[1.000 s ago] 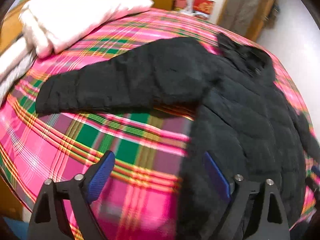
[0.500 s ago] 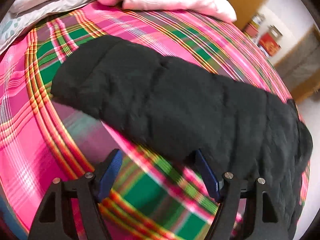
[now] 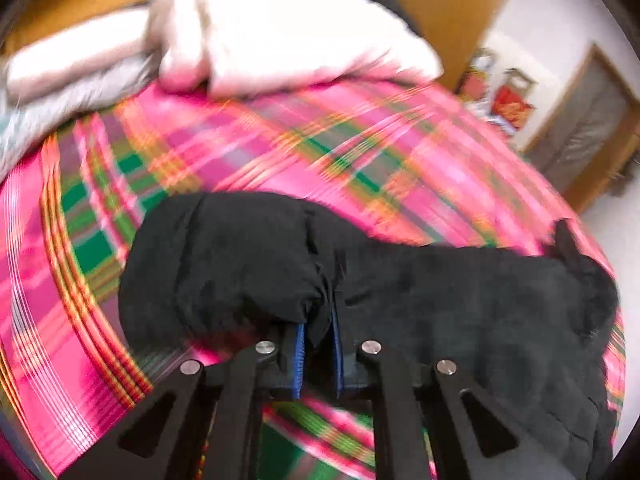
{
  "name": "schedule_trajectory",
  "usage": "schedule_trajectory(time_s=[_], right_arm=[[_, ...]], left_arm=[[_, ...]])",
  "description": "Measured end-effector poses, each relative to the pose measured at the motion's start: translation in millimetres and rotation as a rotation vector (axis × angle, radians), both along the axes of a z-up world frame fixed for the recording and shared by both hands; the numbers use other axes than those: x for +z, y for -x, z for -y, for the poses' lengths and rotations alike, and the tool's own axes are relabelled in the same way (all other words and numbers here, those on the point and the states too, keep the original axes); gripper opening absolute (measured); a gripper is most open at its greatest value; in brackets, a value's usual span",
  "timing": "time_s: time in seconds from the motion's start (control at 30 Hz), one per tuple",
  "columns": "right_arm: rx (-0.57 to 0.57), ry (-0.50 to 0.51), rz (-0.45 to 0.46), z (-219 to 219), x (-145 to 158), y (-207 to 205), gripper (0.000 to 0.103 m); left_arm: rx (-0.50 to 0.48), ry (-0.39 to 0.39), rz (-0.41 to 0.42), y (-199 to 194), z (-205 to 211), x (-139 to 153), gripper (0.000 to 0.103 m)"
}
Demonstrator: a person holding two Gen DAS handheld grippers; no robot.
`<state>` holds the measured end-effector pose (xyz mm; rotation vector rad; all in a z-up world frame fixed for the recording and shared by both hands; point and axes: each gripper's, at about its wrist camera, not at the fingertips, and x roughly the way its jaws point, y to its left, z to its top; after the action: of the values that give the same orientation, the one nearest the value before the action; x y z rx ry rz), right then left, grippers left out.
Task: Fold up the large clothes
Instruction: 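Fold the held sleeve across the jacket body with the left tool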
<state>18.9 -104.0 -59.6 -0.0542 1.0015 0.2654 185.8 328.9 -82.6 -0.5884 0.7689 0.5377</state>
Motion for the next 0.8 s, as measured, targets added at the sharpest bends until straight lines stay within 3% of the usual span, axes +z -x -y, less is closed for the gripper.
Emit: schedule_trajectory(time_s=[0.27,0.43,0.57,0.8], right_arm=[[-0.041,-0.025,0.020,30.2,9.2,11.3,0.081],[-0.092,-0.049,0.030,60.9,15.1,21.2,0.081],[-0.143,-0.053,0.028,89.4,13.5,28.3,0.081],[-0.230,-0.052,-0.011,133.6,-3.7,34.1,0.081]], left_arm=[[-0.282,-0.072,0.236,-26.1,84.1,126.8,0.011],[-0.488,-0.074,0.322,-58.7,161.4,173.8,0.011],[-0.629,-0.052,0.311,-94.1,225.8,170.7,0.011],[-0.841,0.011,0.182,-141.9,341.3,103.0,0.011]])
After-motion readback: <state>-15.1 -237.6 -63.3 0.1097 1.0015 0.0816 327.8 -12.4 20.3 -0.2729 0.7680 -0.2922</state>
